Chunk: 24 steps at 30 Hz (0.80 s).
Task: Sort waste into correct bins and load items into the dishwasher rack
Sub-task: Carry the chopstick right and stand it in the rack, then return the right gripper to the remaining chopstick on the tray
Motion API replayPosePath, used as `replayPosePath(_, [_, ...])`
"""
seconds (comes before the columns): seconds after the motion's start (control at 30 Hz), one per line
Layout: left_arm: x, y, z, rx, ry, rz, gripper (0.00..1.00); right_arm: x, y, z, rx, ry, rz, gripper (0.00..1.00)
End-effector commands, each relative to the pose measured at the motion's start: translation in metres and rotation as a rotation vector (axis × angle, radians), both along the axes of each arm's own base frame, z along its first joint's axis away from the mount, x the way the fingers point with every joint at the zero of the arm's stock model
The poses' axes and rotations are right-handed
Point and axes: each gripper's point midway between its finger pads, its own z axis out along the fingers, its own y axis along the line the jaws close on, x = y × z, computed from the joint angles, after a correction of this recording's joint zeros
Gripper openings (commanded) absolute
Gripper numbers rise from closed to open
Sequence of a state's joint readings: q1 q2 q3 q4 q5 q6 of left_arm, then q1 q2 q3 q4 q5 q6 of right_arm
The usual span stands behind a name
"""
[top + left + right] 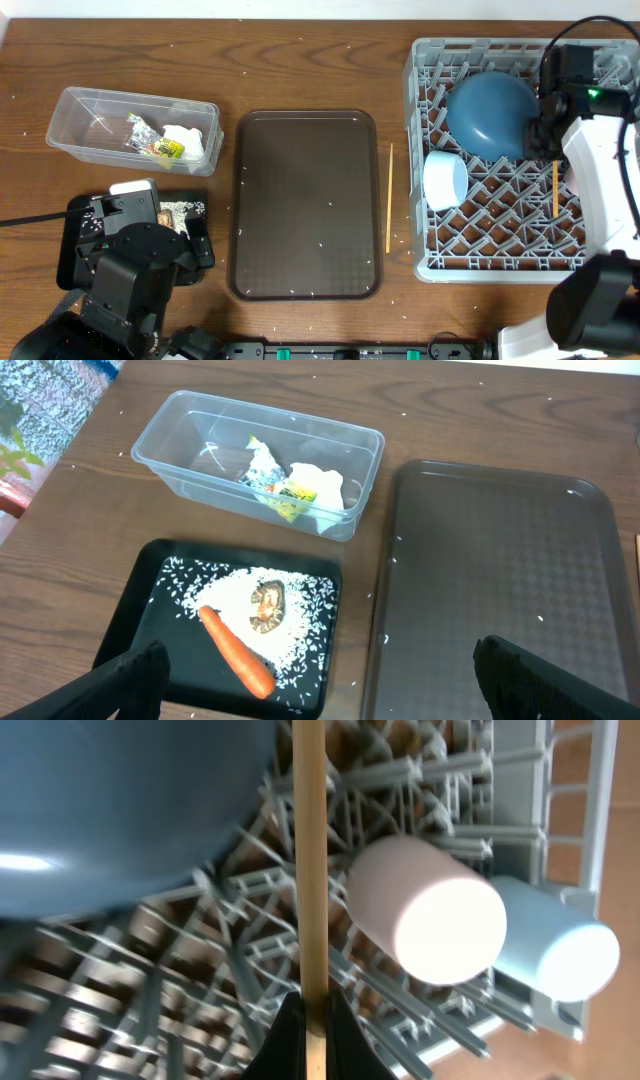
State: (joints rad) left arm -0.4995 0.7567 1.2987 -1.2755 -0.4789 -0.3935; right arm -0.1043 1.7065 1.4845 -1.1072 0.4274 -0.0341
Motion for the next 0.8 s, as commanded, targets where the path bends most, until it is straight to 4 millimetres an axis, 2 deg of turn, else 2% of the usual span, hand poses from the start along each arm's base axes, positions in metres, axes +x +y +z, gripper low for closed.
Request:
replayPosePath(0.0, [0.000,0.004,0.006,0.000,-0.021,0.023,0.98,-0.008,-0.019,0.000,-0.094,0.055,-0.024,0.01])
replayPosePath(0.13, [0.000,0.004,0.006,0.000,-0.021,0.023,0.98,-0.007,-0.019,-0.001,-0.094,0.053,-0.025,0.02])
replayPosePath(0.17, [0.000,0.004,0.005,0.000,-0.020,0.023,0.98,-0.006,-0.019,0.000,-0.095,0.049,-0.025,0.10])
replayPosePath(0.23, [0.000,0.004,0.006,0.000,-0.020,0.023,0.98,-0.005,-0.019,0.000,-0.095,0.042,-0.026,0.40])
replayPosePath(0.27, [0.000,0.004,0.005,0.000,-0.020,0.023,0.98,-0.004,-0.020,0.000,-0.096,0.037,-0.026,0.50])
replayPosePath(0.3, [0.000,0.004,0.005,0.000,-0.020,0.023,0.98,-0.002,-0.020,0.001,-0.097,0.029,-0.026,0.54])
replayPosePath(0.37, [0.000,0.004,0.005,0.000,-0.020,0.023,0.98,0.001,-0.020,0.002,-0.098,0.013,-0.026,0.57])
replayPosePath(0.5, [0.000,0.004,0.005,0.000,-0.020,0.023,0.98,0.002,-0.012,0.005,-0.080,-0.008,-0.025,0.54])
replayPosePath(0.6, [0.000,0.004,0.005,0.000,-0.020,0.023,0.98,0.006,0.018,0.006,0.038,-0.044,0.028,0.54])
replayPosePath(0.7, [0.000,0.004,0.005,0.000,-0.020,0.023,0.98,0.011,0.077,0.012,0.260,-0.098,0.152,0.51])
replayPosePath(0.77, [0.000,0.004,0.005,0.000,-0.020,0.023,0.98,0.009,0.126,0.023,0.422,-0.128,0.271,0.45])
